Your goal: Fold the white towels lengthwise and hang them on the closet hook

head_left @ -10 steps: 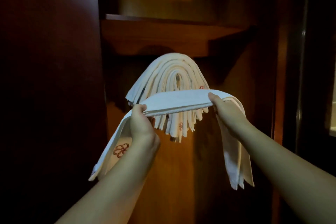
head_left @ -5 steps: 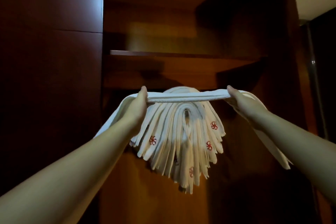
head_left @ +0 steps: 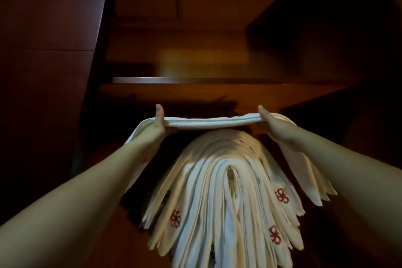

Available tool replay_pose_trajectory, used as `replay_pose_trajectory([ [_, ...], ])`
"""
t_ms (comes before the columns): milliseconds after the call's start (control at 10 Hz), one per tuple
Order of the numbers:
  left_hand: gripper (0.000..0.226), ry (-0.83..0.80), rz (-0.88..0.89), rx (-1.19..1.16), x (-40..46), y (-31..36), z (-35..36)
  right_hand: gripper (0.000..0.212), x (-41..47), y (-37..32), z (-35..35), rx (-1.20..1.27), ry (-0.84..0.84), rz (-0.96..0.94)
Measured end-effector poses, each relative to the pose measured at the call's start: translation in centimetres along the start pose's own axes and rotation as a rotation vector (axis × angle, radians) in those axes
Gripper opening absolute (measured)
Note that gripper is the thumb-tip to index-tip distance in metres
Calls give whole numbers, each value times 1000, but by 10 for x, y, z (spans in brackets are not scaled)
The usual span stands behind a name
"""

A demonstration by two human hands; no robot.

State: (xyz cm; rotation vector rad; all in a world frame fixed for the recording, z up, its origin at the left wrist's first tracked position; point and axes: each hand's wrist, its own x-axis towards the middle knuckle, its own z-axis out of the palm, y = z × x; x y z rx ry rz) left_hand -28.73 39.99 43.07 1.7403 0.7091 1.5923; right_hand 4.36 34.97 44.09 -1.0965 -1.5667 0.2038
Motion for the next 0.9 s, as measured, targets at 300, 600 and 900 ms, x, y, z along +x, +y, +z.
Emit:
replay_pose_trajectory([
  [300,87,60,-170,48,55,-50,4,57,60,49,14,1,-84,8],
  [600,104,97,-192,121,66,-60,5,59,75,49,23,127,-166,66],
  [900,95,174,-262,280,20,-96,18,67,37,104,6,-42,-286,73],
])
